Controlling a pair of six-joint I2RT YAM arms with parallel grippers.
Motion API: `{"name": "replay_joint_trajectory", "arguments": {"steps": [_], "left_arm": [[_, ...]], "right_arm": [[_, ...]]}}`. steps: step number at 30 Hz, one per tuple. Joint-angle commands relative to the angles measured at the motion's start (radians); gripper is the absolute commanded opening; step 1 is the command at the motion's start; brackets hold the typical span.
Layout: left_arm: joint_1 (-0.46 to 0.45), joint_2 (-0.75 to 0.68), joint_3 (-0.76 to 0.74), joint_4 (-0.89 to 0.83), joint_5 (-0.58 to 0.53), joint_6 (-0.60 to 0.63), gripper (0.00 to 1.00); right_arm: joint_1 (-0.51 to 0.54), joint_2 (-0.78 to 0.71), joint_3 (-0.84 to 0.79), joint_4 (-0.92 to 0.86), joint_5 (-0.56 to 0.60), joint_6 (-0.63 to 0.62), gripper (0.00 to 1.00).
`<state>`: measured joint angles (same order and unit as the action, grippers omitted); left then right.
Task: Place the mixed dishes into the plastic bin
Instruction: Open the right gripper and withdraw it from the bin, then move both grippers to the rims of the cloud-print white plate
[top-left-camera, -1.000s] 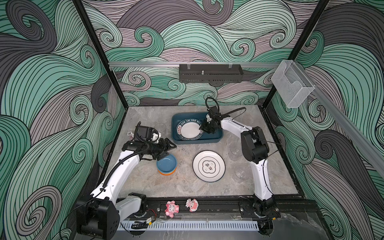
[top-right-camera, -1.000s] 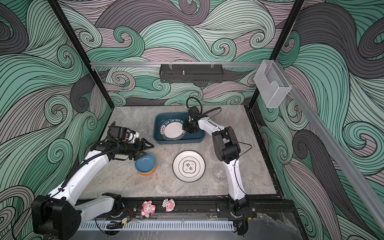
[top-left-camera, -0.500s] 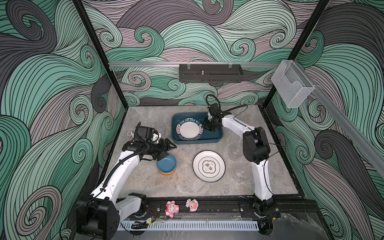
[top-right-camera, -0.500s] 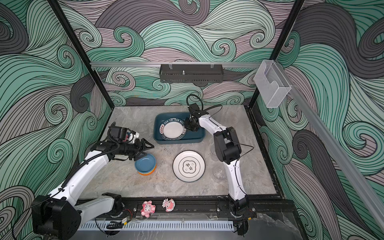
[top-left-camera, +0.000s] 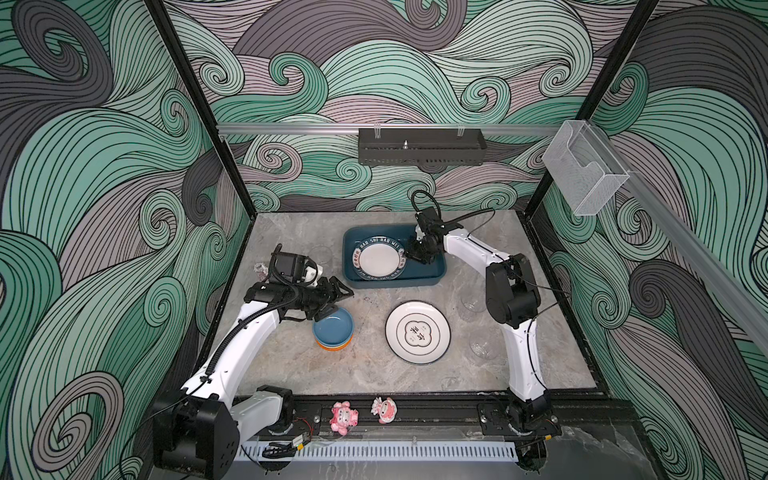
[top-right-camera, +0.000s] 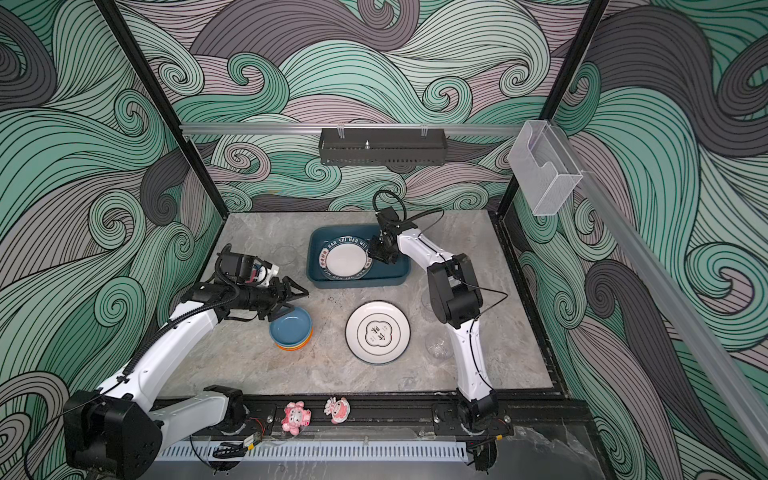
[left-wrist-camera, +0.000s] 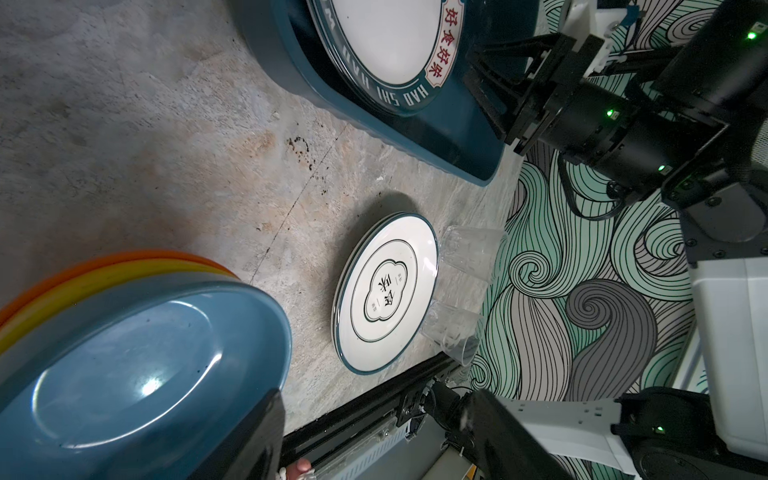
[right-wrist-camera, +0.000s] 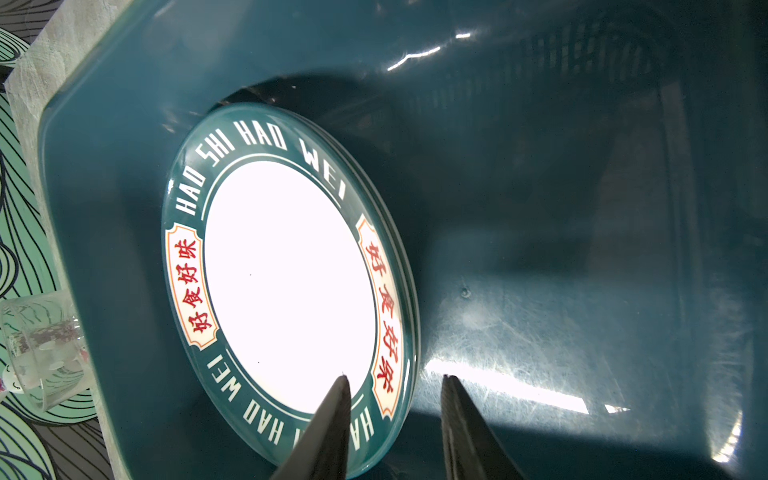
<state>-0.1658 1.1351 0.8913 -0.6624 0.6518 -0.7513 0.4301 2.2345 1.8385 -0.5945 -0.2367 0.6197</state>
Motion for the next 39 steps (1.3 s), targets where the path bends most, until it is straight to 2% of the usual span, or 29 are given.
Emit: {"name": "replay_joint_trajectory", "arguments": {"steps": [1, 6, 9, 15, 22, 27, 33, 39], "left_arm": [[0.004, -0.015, 0.0, 0.012, 0.031, 0.021, 0.73], [-0.005, -0.014, 0.033, -0.036, 0.036, 0.069, 0.67], [-0.022, -0.005, 0.057, -0.055, 0.031, 0.087, 0.6], [-0.127, 0.043, 0.117, -0.088, -0.036, 0.114, 0.51], [-0.28, 0.147, 0.202, -0.116, -0.156, 0.109, 0.5], [-0.353, 0.24, 0.261, -0.149, -0.234, 0.104, 0.5], [-0.421, 0.364, 0.304, -0.162, -0.288, 0.098, 0.51], [-0.47, 0.48, 0.343, -0.172, -0.331, 0.094, 0.54]], "right_arm": [[0.004, -0.075, -0.033, -0.021, -0.012, -0.028, 0.37], [0.004, -0.205, -0.152, 0.001, -0.032, -0.053, 0.34], [0.004, -0.298, -0.237, 0.0, -0.033, -0.078, 0.34], [0.004, -0.507, -0.428, -0.023, -0.052, -0.126, 0.33], [0.005, -0.734, -0.624, -0.125, -0.05, -0.195, 0.32], [0.007, -0.858, -0.739, -0.188, -0.01, -0.22, 0.34], [0.013, -0.928, -0.82, -0.228, 0.007, -0.224, 0.34], [0.035, -0.924, -0.854, -0.245, 0.06, -0.224, 0.36]]}}
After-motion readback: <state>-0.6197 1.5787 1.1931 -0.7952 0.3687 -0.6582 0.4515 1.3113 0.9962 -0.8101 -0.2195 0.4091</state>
